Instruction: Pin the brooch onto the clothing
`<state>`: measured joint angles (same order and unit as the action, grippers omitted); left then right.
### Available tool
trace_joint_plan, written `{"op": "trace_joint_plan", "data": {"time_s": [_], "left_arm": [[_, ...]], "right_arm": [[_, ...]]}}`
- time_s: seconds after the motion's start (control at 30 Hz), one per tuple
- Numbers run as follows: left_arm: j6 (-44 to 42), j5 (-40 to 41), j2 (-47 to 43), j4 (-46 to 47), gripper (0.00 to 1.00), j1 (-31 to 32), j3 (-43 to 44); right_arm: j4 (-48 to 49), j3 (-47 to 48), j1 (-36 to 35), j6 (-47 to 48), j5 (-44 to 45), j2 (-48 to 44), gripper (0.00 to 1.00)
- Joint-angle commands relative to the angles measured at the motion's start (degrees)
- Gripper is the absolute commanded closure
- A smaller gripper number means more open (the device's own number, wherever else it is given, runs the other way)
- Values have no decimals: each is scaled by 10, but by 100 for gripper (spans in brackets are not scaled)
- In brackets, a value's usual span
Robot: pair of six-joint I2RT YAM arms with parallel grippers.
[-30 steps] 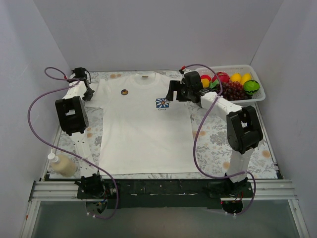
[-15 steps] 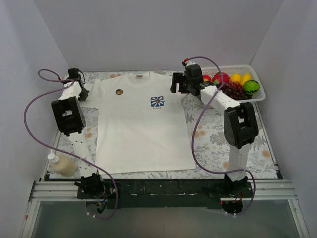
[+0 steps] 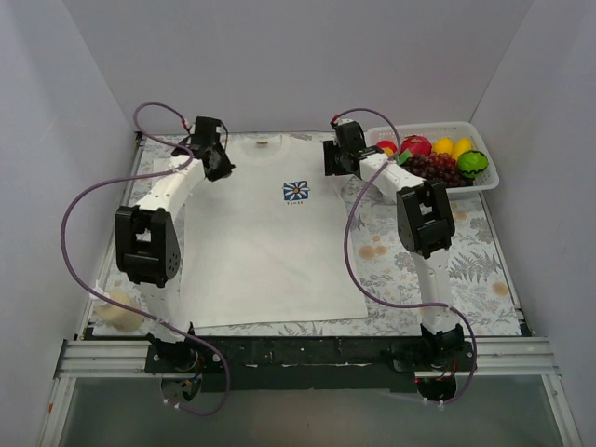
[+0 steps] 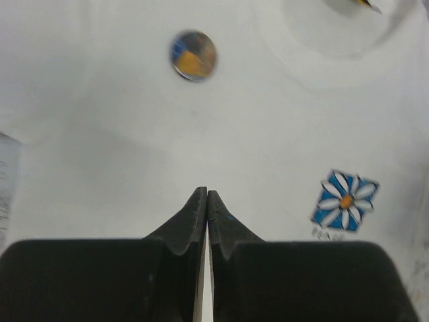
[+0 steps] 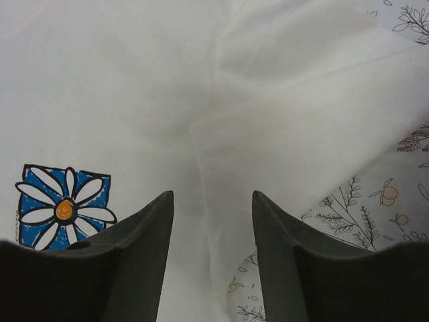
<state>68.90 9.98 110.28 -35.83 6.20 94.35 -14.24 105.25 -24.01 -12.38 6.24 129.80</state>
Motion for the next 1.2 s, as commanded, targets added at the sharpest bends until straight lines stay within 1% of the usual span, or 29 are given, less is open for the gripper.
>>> {"op": "trace_joint_plan", "data": {"time_s": [0.0, 0.2, 0.23, 0.3, 0.43, 0.47, 0.5, 0.53, 0.63, 0.7, 0.93, 1.17], "left_arm": [[25, -38, -63, 4, 100, 72, -82], [78, -57, -96, 31, 100, 151, -181], [81, -58, -97, 39, 100, 159, -192], [100, -58, -92, 39, 100, 180, -210], [118, -66, -85, 50, 100, 208, -234], [121, -65, -86, 51, 100, 216, -239], [124, -65, -87, 52, 100, 219, -244], [126, -65, -89, 52, 100, 220, -247], [124, -55, -92, 46, 100, 224, -254], [122, -44, -90, 38, 100, 224, -254], [115, -29, -66, 16, 100, 225, -270], [113, -24, -45, 5, 100, 224, -286]], "right_arm": [[-1, 53, 0, 18, 22, 19, 43], [3, 65, -2, 17, 18, 48, 45], [5, 63, -2, 13, 10, 52, 53], [4, 64, -2, 11, 7, 58, 57], [-8, 65, -2, 9, 11, 71, 59], [-5, 63, -2, 9, 11, 70, 61], [-1, 51, -2, 9, 11, 68, 65], [10, 45, -2, 8, 12, 63, 76], [14, 40, -2, 4, 20, 57, 98], [13, 39, -2, 3, 25, 50, 99], [29, -4, -1, 1, 63, -25, 99], [34, -65, 9, -7, 86, -89, 99]]}}
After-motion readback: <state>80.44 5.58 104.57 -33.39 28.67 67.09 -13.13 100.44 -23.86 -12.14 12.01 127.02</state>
